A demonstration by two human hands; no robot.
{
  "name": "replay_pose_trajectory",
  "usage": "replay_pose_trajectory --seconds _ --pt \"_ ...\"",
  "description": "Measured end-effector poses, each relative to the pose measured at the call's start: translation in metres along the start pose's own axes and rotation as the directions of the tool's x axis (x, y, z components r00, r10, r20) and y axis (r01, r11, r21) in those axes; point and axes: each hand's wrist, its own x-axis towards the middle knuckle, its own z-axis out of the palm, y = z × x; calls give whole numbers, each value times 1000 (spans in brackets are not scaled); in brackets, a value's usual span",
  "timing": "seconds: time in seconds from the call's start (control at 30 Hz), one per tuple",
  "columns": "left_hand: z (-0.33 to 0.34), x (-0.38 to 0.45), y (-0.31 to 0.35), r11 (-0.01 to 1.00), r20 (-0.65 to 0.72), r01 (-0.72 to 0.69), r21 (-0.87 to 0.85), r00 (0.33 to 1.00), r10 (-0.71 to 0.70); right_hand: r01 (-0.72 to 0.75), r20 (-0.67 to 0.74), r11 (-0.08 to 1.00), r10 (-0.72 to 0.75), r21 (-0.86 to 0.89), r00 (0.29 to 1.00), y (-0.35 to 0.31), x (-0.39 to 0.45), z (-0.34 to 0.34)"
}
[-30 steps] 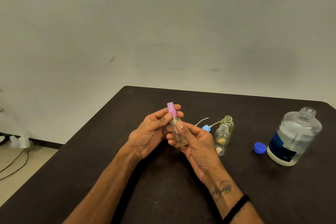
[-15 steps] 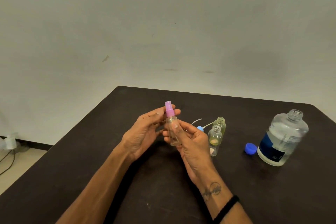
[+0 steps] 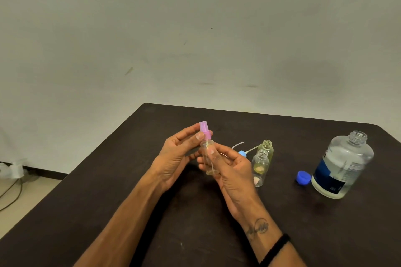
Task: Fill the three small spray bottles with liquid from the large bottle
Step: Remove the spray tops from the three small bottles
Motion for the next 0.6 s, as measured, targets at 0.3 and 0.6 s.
replay_pose_trajectory --seconds 0.3,0.6 --pt "3 0 1 1000 -50 -14 27 999 15 52 11 995 -51 -83 999 2 -1 0" --pt "4 -7 4 999 33 19 47 999 -21 103 -75 988 -112 -119 991 8 4 -4"
